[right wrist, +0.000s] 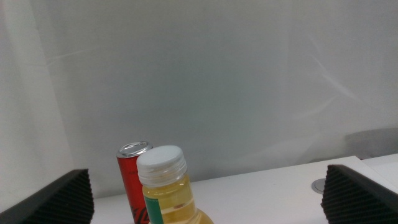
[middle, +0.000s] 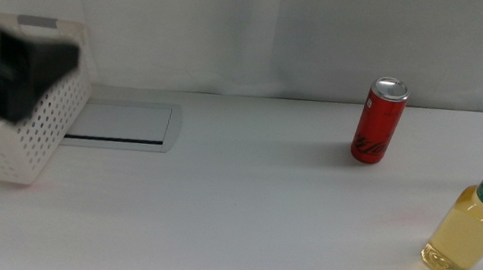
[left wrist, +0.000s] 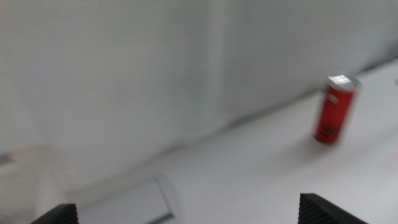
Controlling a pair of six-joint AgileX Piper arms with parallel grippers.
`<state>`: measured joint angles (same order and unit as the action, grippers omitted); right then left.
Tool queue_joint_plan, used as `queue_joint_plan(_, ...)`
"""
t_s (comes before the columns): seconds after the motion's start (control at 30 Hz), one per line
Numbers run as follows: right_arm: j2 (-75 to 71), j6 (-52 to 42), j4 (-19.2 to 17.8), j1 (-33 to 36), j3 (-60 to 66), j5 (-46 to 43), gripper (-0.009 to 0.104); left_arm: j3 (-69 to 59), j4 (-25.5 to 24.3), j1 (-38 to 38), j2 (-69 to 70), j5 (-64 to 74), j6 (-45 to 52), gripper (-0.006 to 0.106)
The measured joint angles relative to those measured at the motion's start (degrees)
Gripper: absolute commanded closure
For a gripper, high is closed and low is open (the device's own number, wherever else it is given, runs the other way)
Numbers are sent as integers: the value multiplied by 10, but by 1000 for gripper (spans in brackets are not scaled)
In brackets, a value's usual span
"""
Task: Use arms to grab the bottles and put them into the dustbin to the left of the table.
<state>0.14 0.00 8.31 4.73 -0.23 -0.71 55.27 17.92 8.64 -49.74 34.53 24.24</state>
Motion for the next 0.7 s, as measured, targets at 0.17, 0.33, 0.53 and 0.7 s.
queue_joint_plan(0.17,0,0,0,0,-10,7,-8,-78,1,51,37,-4,2,7)
queue_joint_plan(0.33,4,0,-8,0,-102,99,-8,-101,2,65,38,-4,2,7)
queue_joint_plan(0.53,87,-8,-11,0,-260,241,-8,-102,4,65,38,-7,2,7)
queue_joint_plan(0.7,175,-29,22,0,-364,313,-8,-103,4,65,38,-9,2,7)
